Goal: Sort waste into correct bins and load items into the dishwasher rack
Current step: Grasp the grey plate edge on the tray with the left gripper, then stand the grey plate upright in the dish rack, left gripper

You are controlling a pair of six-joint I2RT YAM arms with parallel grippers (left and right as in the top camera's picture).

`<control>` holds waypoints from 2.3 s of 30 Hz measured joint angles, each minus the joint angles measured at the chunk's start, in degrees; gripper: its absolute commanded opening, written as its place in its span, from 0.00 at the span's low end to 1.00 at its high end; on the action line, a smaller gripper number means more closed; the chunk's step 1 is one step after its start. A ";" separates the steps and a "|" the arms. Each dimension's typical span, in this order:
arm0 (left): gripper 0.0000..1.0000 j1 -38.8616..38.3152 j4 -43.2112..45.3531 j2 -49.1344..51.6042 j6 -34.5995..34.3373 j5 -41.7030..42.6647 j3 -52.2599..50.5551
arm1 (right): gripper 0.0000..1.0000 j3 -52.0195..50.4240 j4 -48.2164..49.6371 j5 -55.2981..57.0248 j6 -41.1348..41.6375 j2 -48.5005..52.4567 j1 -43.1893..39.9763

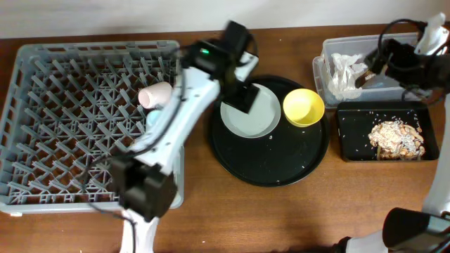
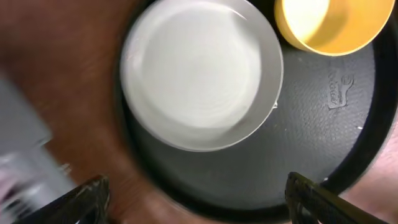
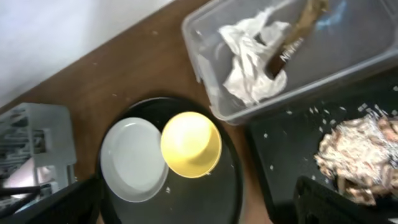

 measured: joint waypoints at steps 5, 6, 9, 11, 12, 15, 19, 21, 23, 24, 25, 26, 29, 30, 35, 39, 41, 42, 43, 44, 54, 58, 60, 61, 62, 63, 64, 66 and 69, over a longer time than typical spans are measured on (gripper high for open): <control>0.82 -5.07 2.54 5.86 2.60 -1.29 -0.02 | 0.98 -0.04 -1.03 1.84 0.00 0.02 -0.09; 0.82 -6.21 3.06 6.78 2.93 -2.10 -0.02 | 0.98 -0.04 -1.20 2.05 -0.02 0.04 -0.09; 0.79 -8.17 3.82 8.44 3.30 -3.50 -0.02 | 0.98 -0.04 -1.33 2.12 0.00 0.07 -0.09; 0.77 -8.44 4.66 9.77 3.48 -4.02 -0.02 | 0.98 -0.04 -1.66 2.16 -0.02 0.11 -0.09; 0.77 -8.41 5.35 10.43 3.19 -4.24 -0.02 | 0.98 -0.04 -1.73 2.32 -0.24 0.13 -0.09; 0.77 -8.35 6.75 13.68 0.83 -4.68 -0.02 | 0.98 -0.04 -2.14 2.32 -0.63 0.17 -0.09; 0.77 -7.72 6.75 15.89 -5.40 -4.66 -0.02 | 0.98 -0.04 -2.34 2.49 -0.85 0.55 -0.09; 0.77 -6.36 6.34 15.89 -8.94 -4.66 0.00 | 0.98 -0.04 -2.34 2.49 -0.85 0.72 -0.09; 0.77 -4.04 4.76 15.89 -12.87 -4.61 0.00 | 0.98 -0.04 -2.34 2.49 -0.83 0.83 -0.09; 0.77 -2.71 4.09 15.89 -14.62 -4.55 0.00 | 0.98 -0.04 -2.34 2.49 -0.85 0.85 -0.09; 0.76 -1.09 3.61 15.89 -16.13 -3.96 0.00 | 0.98 -0.04 -2.32 2.49 -0.85 0.87 -0.09; 0.73 0.76 3.48 15.89 -17.25 -3.10 0.00 | 0.98 -0.04 -2.29 2.49 -0.85 0.87 -0.09; 0.68 5.01 3.48 15.89 -19.04 -1.27 0.00 | 0.98 -0.04 -2.29 2.49 -0.85 0.87 -0.09; 0.67 5.75 3.45 15.89 -19.34 -0.98 0.00 | 0.98 -0.04 -2.29 2.49 -0.87 0.87 -0.09; 0.66 5.07 3.48 15.98 -20.02 0.17 0.00 | 0.99 -0.04 -2.29 2.49 -0.87 0.87 -0.09; 0.59 4.28 3.26 16.83 -20.04 0.59 0.00 | 0.98 -0.04 -2.29 2.49 -0.90 0.87 -0.09; 0.59 4.28 3.26 18.12 -20.26 0.57 0.00 | 0.98 -0.04 -2.29 2.49 -0.85 0.87 -0.09; 0.57 4.31 3.26 18.93 -20.52 0.57 0.00 | 0.98 -0.04 -2.29 2.49 -0.83 0.87 -0.09; 0.50 4.35 3.26 19.69 -20.94 0.57 0.00 | 0.99 -0.04 -2.29 2.49 -0.85 0.87 -0.09; 0.43 4.35 3.30 20.31 -21.16 0.39 0.00 | 0.98 -0.04 -2.27 2.49 -0.85 0.87 -0.09; 0.00 4.22 4.20 20.52 -23.50 3.58 1.14 | 0.98 -0.04 -2.27 2.49 -0.85 0.90 -0.09; 0.00 4.11 -0.90 21.49 -23.37 4.31 5.20 | 0.98 -0.04 -2.25 2.49 -0.85 0.90 -0.09; 0.00 4.24 -5.18 22.49 -22.23 4.28 10.75 | 0.98 -0.04 -2.27 2.49 -0.90 0.90 -0.09; 0.01 4.33 -7.45 22.86 -21.20 4.15 13.90 | 0.98 -0.04 -2.23 2.49 -0.85 0.90 -0.09; 0.01 4.48 -10.05 23.37 -20.44 3.98 17.88 | 0.98 -0.04 -2.21 2.49 -0.85 0.90 -0.09; 0.00 4.79 -12.94 23.76 -19.37 3.58 22.99 | 0.98 -0.04 -2.21 2.49 -0.83 0.90 -0.09; 0.00 5.35 -14.93 23.80 -18.21 2.97 28.20 | 0.98 -0.04 -2.19 2.51 -0.90 0.92 -0.09; 0.00 6.08 -19.15 23.82 -16.31 -0.79 36.37 | 0.98 -0.04 -2.14 2.51 -0.87 0.92 -0.09; 0.01 7.80 -22.05 22.40 -10.91 -7.54 51.47 | 0.98 -0.04 -2.12 2.49 -0.85 0.94 -0.09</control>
